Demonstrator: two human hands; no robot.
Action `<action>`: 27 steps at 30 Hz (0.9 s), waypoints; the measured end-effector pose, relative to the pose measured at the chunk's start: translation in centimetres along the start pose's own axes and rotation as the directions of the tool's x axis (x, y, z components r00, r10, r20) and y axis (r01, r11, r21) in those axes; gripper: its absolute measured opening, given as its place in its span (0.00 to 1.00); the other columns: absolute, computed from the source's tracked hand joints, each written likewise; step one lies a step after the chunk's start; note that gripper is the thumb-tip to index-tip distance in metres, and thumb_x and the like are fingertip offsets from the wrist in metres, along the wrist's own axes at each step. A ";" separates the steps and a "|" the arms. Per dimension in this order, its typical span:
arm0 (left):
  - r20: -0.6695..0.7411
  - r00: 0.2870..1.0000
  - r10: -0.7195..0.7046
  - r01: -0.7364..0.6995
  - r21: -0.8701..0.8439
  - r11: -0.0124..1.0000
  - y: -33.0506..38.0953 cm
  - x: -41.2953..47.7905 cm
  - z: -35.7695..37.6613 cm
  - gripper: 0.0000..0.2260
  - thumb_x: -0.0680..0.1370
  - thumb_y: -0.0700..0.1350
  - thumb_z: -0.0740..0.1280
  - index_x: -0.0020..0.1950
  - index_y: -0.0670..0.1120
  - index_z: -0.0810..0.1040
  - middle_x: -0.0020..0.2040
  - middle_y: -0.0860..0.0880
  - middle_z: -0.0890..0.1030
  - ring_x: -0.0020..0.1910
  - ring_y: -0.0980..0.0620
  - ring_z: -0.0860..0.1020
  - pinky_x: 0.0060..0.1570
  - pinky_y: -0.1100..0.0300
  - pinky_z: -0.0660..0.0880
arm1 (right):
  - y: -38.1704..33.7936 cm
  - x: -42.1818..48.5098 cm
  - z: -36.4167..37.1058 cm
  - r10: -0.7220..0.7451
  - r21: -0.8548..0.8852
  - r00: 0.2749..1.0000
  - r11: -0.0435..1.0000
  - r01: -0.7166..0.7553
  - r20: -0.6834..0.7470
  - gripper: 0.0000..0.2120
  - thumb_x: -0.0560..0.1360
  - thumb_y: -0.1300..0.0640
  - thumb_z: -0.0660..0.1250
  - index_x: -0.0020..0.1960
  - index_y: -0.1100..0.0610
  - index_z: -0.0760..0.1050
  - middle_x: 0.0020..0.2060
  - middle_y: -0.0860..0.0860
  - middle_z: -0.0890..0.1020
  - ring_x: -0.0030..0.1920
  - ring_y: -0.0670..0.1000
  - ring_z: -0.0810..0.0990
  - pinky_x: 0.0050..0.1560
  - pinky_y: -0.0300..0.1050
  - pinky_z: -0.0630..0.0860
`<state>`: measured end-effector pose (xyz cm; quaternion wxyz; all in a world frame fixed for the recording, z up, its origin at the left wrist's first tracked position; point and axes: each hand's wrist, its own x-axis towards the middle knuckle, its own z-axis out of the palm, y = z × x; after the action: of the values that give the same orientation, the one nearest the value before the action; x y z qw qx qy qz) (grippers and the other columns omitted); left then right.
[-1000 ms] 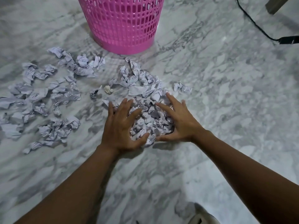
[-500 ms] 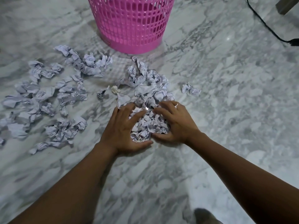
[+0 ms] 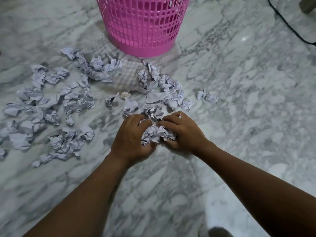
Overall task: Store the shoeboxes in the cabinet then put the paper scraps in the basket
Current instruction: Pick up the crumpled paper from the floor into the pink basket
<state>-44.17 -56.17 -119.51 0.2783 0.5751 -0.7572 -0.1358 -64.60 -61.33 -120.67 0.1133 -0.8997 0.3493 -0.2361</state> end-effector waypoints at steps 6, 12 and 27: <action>-0.079 0.994 -0.078 0.078 -0.005 0.997 -0.2 0.4 0.4 0.13 0.67 0.45 0.68 0.48 0.40 0.80 0.46 0.43 0.78 0.46 0.41 0.75 0.46 0.53 0.72 | -0.3 -0.4 0.2 0.056 -0.013 0.998 0.998 -0.056 -0.024 0.21 0.73 0.44 0.71 0.56 0.59 0.82 0.51 0.55 0.84 0.48 0.59 0.82 0.47 0.50 0.77; -0.071 0.981 -0.179 0.174 -0.073 0.982 0.3 1.0 0.0 0.12 0.67 0.47 0.66 0.45 0.42 0.79 0.42 0.45 0.78 0.43 0.43 0.75 0.43 0.54 0.71 | -0.8 -0.3 0.2 0.179 -0.008 0.983 0.984 -0.180 -0.046 0.25 0.70 0.39 0.69 0.55 0.58 0.82 0.50 0.55 0.85 0.45 0.58 0.82 0.45 0.46 0.76; -0.113 0.674 -0.730 0.494 -0.666 0.559 3.7 4.7 -6.0 0.07 0.72 0.44 0.70 0.35 0.46 0.76 0.26 0.55 0.74 0.24 0.57 0.69 0.26 0.64 0.67 | -5.7 5.2 -5.7 0.622 0.574 0.780 0.662 -0.482 -0.063 0.07 0.69 0.63 0.74 0.39 0.51 0.80 0.25 0.37 0.76 0.26 0.40 0.71 0.31 0.32 0.67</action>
<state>-44.49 -58.79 -111.43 0.5139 0.7049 -0.3530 -0.3382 -60.84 -60.90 -111.81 0.3771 -0.6438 0.5401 -0.3895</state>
